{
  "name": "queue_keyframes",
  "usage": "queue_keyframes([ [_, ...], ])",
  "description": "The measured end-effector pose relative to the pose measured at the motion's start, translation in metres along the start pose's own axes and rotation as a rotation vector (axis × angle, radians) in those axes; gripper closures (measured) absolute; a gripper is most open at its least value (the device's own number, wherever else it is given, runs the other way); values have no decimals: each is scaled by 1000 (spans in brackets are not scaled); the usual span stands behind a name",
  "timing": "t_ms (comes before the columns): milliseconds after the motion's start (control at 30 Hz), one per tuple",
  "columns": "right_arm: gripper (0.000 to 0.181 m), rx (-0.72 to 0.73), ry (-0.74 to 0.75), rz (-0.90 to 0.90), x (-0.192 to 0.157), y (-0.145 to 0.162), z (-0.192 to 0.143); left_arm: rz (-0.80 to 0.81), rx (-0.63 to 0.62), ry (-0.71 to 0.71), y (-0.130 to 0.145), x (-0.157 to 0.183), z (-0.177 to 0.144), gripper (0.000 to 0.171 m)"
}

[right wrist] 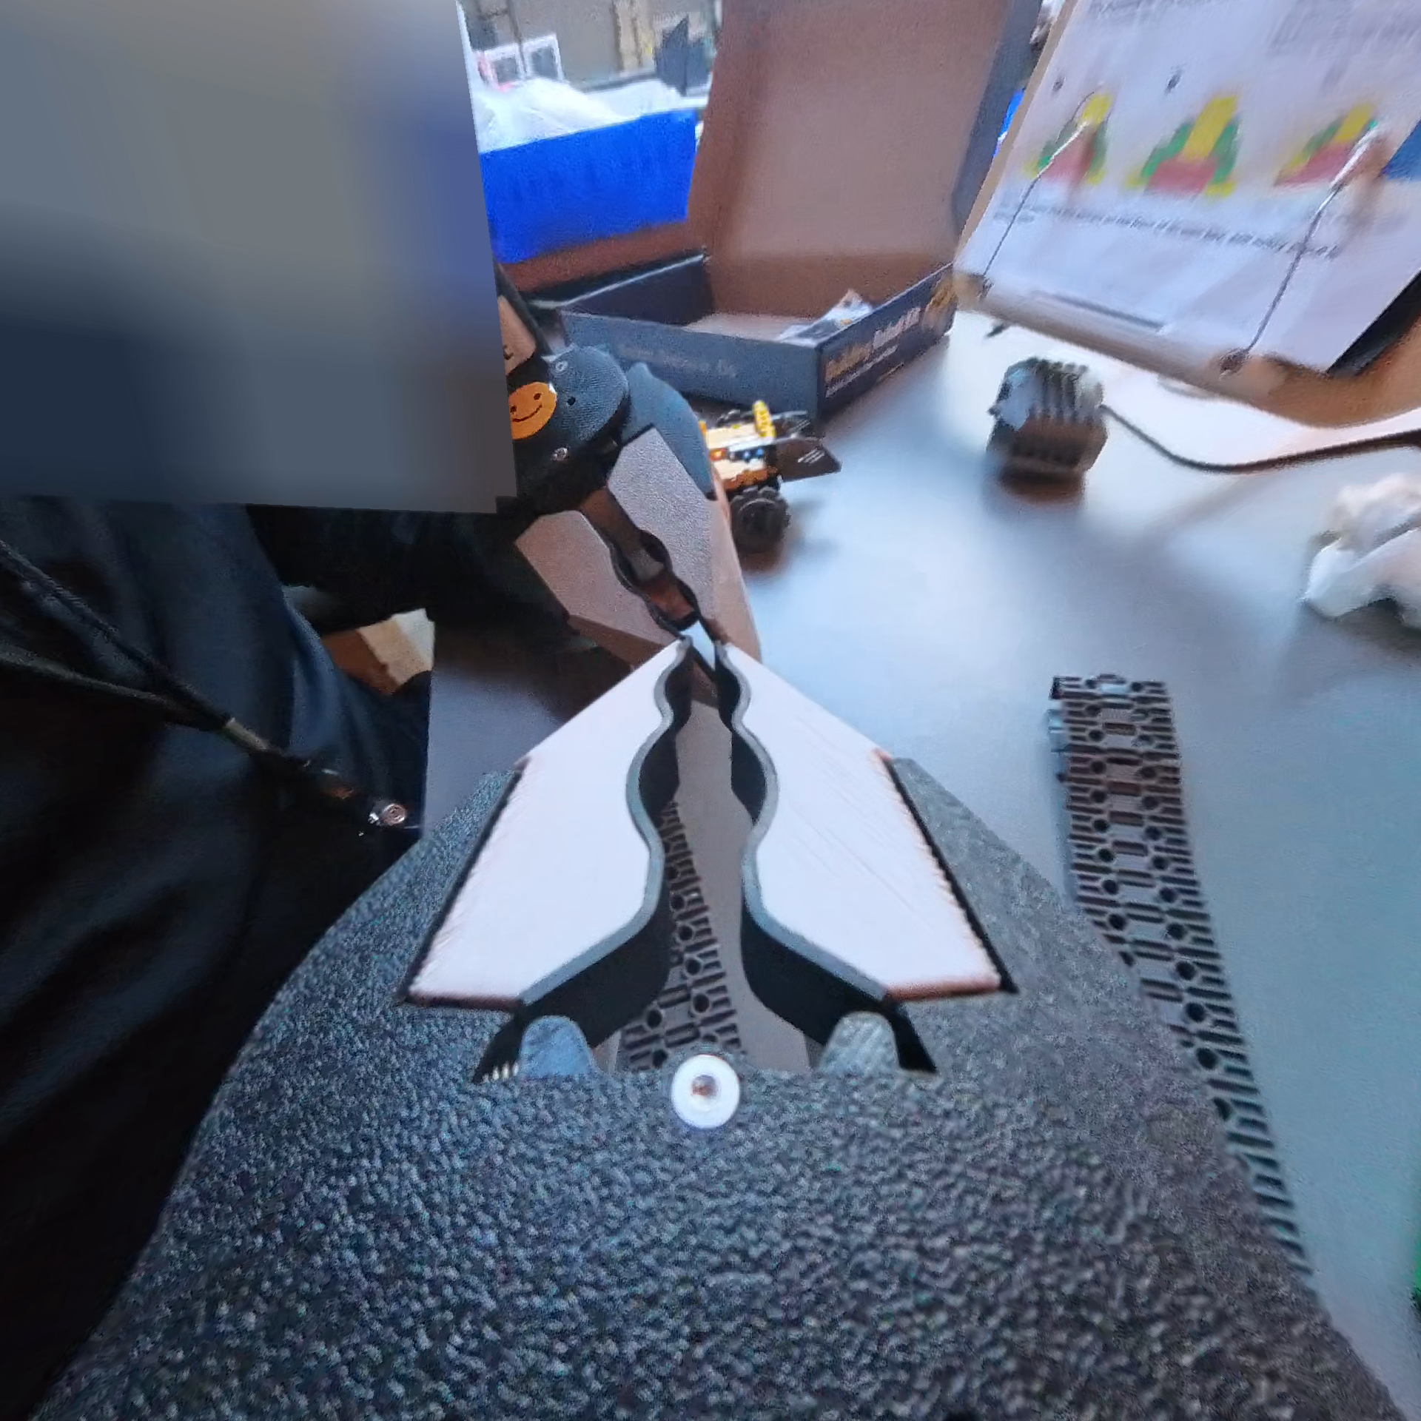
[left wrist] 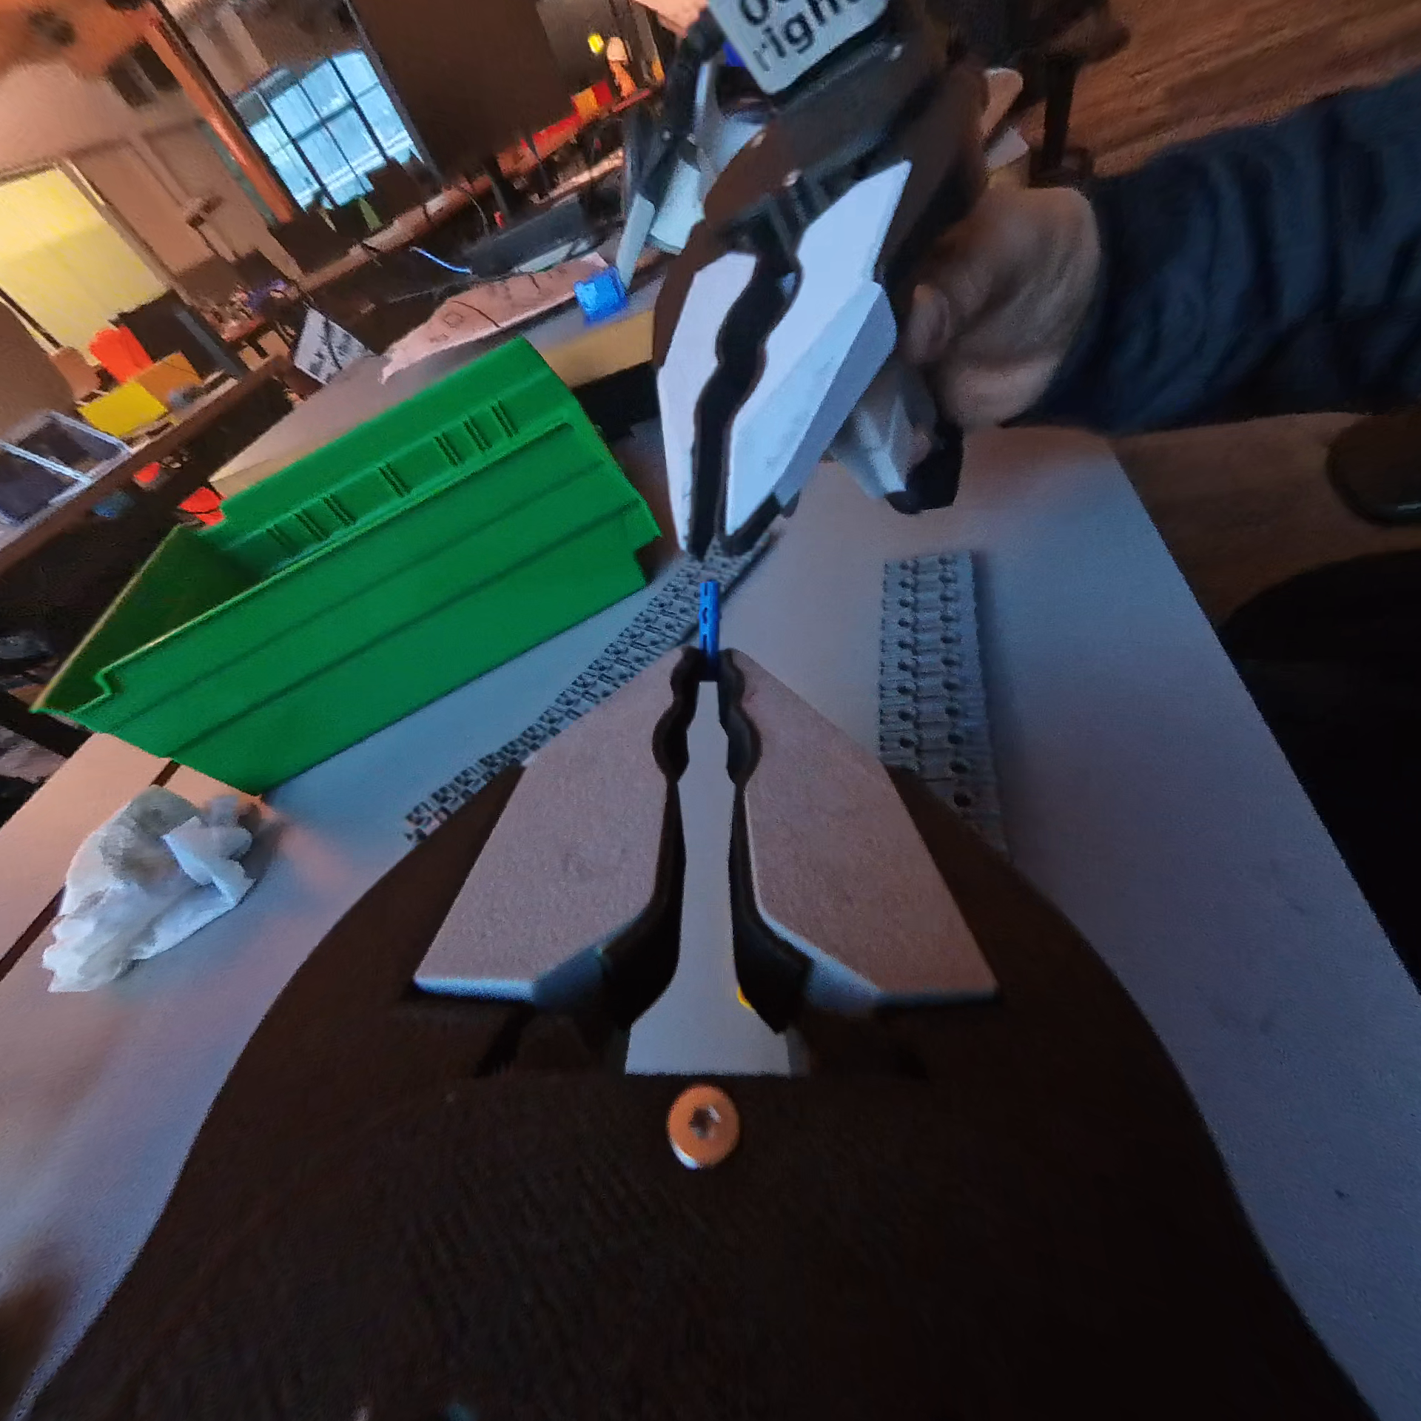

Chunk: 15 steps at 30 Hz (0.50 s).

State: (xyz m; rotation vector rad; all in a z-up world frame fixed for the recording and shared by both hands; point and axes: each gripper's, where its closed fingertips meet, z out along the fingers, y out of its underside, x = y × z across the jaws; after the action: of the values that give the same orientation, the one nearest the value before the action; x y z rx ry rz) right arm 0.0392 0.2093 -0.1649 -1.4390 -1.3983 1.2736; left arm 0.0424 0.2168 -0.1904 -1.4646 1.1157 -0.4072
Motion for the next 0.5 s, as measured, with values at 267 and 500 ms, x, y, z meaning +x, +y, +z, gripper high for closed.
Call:
queue_keyframes([
  [267,176,-119,66,-74,1,10,7,25,28,1,-7,2,-1,169],
  [500,179,-140,70,-90,0,9,10,20,30,5,-7,2,-3,169],
])
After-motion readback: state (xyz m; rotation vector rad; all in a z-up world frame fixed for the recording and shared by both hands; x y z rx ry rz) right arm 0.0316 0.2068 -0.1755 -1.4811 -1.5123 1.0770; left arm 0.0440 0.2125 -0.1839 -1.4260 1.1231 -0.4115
